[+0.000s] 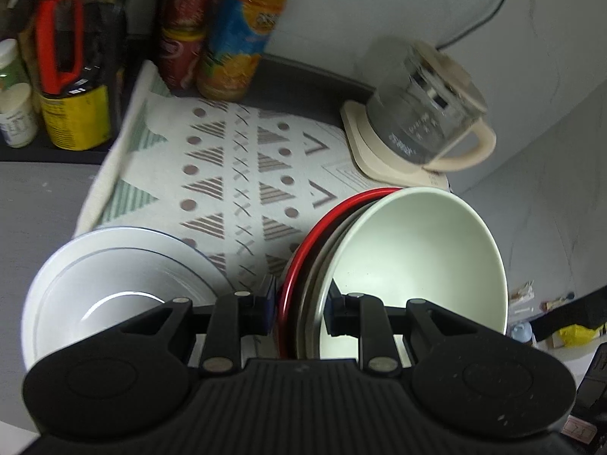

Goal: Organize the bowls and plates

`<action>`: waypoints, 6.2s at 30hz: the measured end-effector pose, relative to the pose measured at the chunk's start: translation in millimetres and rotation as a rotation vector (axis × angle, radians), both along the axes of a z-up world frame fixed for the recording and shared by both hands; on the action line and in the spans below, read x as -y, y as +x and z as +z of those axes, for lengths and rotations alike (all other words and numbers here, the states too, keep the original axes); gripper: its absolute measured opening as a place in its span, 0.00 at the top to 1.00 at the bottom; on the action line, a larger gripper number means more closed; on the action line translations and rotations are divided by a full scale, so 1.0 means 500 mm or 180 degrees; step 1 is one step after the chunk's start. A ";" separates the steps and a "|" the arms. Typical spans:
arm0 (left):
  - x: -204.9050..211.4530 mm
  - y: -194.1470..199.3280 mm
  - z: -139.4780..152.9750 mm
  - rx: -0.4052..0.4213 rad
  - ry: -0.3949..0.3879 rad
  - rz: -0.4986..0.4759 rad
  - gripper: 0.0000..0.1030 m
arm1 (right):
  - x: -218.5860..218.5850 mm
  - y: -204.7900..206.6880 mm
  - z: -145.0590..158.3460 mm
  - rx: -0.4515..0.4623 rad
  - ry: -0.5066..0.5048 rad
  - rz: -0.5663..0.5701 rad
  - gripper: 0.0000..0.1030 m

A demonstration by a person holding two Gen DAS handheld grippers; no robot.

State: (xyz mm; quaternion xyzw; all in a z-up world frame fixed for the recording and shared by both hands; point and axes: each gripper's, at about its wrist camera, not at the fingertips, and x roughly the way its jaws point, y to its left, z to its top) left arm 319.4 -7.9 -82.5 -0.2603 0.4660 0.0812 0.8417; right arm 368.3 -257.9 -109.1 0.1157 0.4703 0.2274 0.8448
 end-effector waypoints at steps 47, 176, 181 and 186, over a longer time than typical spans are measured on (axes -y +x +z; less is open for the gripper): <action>-0.208 -0.248 -0.057 -0.0365 -0.0067 0.1228 0.78 | -0.263 -0.078 -0.053 -0.0346 -0.0216 0.1131 0.72; 0.084 -0.781 0.211 0.0607 0.1014 -0.0223 0.00 | 0.163 -0.741 0.193 0.1085 -0.0321 -0.0218 0.00; 0.085 -0.774 0.211 0.0590 0.1029 -0.0232 0.00 | 0.163 -0.739 0.192 0.1092 -0.0327 -0.0212 0.00; 0.089 -0.765 0.213 0.0602 0.1028 -0.0248 0.00 | 0.168 -0.734 0.193 0.1092 -0.0312 -0.0241 0.00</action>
